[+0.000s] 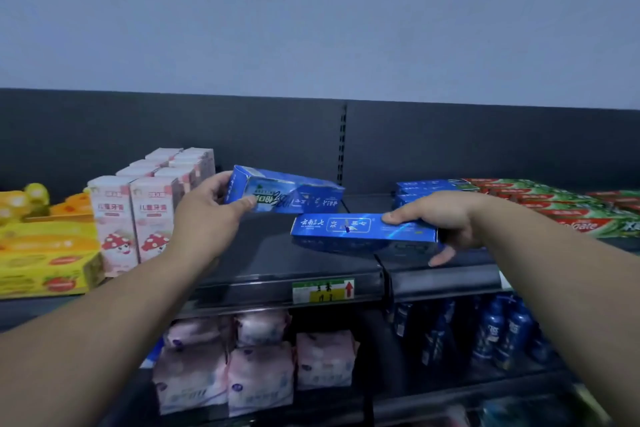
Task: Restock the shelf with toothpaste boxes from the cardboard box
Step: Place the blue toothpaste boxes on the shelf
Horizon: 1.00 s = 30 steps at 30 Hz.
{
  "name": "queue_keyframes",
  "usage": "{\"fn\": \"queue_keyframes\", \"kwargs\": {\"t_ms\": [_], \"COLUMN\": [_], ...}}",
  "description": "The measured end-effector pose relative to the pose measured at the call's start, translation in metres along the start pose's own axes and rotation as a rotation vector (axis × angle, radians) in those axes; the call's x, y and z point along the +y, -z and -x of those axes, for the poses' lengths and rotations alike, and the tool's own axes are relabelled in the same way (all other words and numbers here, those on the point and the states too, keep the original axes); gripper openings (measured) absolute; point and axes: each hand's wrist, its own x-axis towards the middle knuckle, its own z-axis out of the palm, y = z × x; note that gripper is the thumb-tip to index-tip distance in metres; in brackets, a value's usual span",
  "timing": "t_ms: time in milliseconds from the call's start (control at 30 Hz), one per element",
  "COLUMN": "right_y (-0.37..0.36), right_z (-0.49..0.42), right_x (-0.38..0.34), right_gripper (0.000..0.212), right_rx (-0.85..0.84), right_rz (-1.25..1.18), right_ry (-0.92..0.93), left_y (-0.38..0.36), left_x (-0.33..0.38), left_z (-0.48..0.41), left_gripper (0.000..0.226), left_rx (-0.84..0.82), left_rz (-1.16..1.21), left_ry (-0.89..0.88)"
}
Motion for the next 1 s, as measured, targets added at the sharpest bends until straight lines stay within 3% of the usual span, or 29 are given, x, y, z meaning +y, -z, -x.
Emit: {"fn": "queue_keyframes", "kwargs": {"t_ms": [167,367,533,667,867,1000], "right_y": [0.001,0.002,0.004,0.005,-0.015,-0.029], "right_z": [-0.014,-0.028,-0.040,-0.048,-0.070,-0.074], "right_x": [0.000,0.005,0.015,0.022,0.027,0.028], "right_gripper": [0.021,0.049,0.033,0.025,0.060,0.062], "right_rx": [-0.025,-0.076,-0.057,0.025,-0.003,0.062], "right_rz": [-0.140,-0.308,-0.336,-0.182,-0.063,-0.005], "right_ry": [0.000,0.083,0.202,0.295,0.385,0.438], "left_y": [-0.009,-0.026,-0.036,-0.041,-0.045,-0.045], "left_x": [-0.009,-0.008,-0.010,-0.010,-0.003,-0.003], "left_z": [-0.007,-0.011,-0.013,-0.012,-0.007,-0.003], "left_gripper": [0.032,0.027,0.025,0.022,0.019,0.023], "left_rx": [0.028,0.047,0.075,0.111,0.131,0.135], "left_rz": [0.082,0.157,0.200,0.242,0.306,0.322], "left_ry": [0.086,0.141,0.171,0.200,0.244,0.238]}}
